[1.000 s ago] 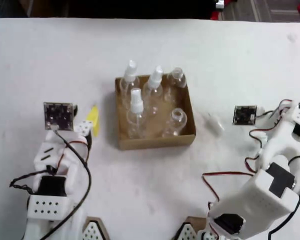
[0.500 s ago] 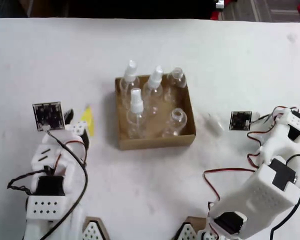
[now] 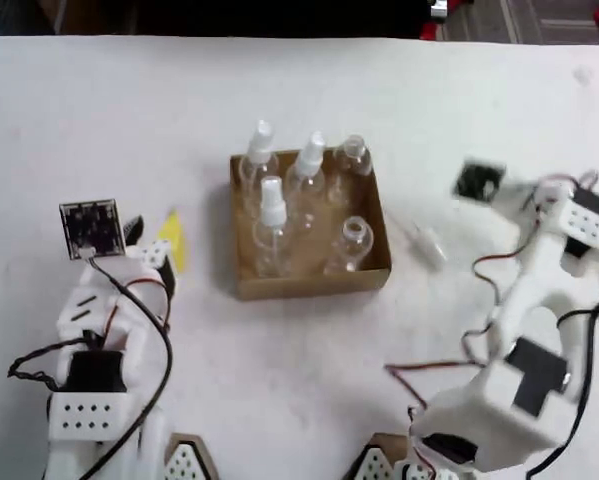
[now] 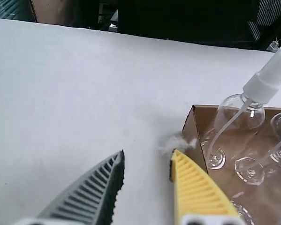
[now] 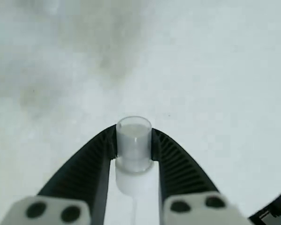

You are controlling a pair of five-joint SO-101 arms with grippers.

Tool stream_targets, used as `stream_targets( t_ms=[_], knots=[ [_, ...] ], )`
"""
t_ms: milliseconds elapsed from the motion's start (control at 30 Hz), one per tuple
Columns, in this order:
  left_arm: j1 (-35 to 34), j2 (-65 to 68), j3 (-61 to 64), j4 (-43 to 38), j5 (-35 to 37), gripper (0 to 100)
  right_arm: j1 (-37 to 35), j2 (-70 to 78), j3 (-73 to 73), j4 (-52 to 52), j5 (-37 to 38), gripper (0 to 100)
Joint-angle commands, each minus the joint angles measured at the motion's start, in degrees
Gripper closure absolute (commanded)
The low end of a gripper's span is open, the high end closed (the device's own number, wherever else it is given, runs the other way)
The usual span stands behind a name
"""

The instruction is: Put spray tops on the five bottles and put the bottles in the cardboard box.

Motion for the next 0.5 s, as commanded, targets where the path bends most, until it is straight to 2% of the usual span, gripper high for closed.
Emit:
stream_targets(
  t_ms=[0, 100, 333, 467],
  knots=[
    [-0.92, -1.27, -5.98, 5.10, -0.09, 85, -7.43, -12.70, -7.65, 7.08, -11.34, 98.2],
    [-0.92, -1.27, -7.12, 6.68, -0.09, 85, -11.82, -16.92, -12.75, 7.78, -20.48, 98.2],
    [-0.66, -1.27, -6.51, 6.59, -0.18, 85, -23.87, -19.56, -30.77, 8.13, -51.34, 98.2],
    [-0.92, -1.27, -2.55, 0.53, -0.44, 85, -29.85, -19.03, -38.15, 7.60, -69.01, 98.2]
  ],
)
